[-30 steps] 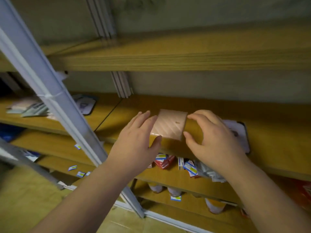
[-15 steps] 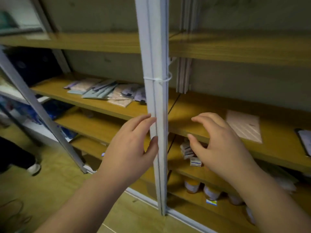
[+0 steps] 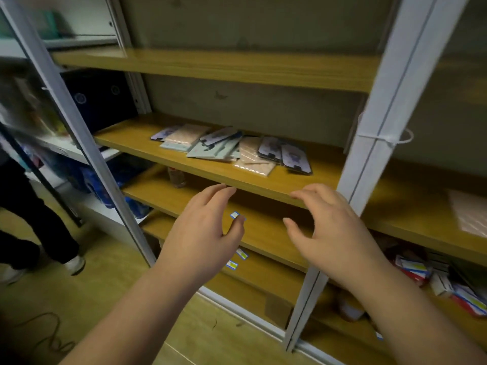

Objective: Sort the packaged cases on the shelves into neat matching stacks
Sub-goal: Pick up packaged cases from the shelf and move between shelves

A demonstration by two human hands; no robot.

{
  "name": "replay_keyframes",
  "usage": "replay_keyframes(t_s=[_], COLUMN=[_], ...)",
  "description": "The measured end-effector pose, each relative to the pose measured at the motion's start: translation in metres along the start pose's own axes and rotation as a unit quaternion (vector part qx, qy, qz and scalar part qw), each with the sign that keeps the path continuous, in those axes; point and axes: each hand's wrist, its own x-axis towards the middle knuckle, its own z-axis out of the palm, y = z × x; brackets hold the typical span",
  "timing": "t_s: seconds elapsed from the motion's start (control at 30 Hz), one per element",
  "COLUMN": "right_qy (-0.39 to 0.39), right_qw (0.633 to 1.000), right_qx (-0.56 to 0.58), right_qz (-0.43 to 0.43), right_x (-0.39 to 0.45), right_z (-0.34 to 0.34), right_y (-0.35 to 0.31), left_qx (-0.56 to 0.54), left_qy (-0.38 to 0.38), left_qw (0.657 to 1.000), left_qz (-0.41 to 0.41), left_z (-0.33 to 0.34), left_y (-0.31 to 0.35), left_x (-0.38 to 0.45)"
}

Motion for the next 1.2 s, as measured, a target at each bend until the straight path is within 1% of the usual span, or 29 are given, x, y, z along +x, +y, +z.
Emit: replay_keyframes(t_s=[0.13, 0.27, 0.47, 0.57, 0.67, 0.77, 0.97, 1.1, 1.2], right_qy=[-0.012, -0.008, -0.011, -0.019, -0.028, -0.039, -0.021, -0.02, -0.01], right_qw=[1.0, 1.0, 0.998, 0.997, 0.997, 0.998, 0.999, 0.997, 0.996], right_qx=[-0.002, 0.007, 0.055, 0.06, 0.059, 0.05, 0.026, 0.009, 0.003], right_qz=[-0.015, -0.019, -0.041, -0.041, -0.039, -0.024, 0.033, 0.07, 0.094], right_x=[0.034, 0.083, 0.16, 0.18, 0.196, 0.215, 0.249, 0.269, 0.279], right_z=[0.025, 0.053, 0.086, 0.1, 0.114, 0.127, 0.151, 0.172, 0.183], right_y=[-0.003, -0.004, -0.009, -0.01, -0.011, -0.011, -0.026, -0.036, -0.043], left_qx=[-0.017, -0.019, 0.025, 0.019, 0.013, 0.003, -0.008, -0.011, 0.017], left_qy=[0.004, 0.015, 0.006, 0.0, -0.006, -0.011, -0.031, -0.022, -0.04], left_qw=[1.0, 0.999, 0.997, 0.996, 0.996, 0.996, 0.998, 0.999, 0.996], left_qz=[-0.023, -0.044, -0.07, -0.09, -0.093, -0.083, -0.062, -0.044, -0.074], left_z=[0.007, 0.01, 0.009, 0.011, 0.017, 0.026, 0.044, 0.058, 0.069], left_y=[-0.028, -0.056, -0.099, -0.116, -0.137, -0.163, -0.228, -0.276, -0.303], left_x=[0.027, 0.061, 0.109, 0.127, 0.147, 0.17, 0.229, 0.278, 0.318])
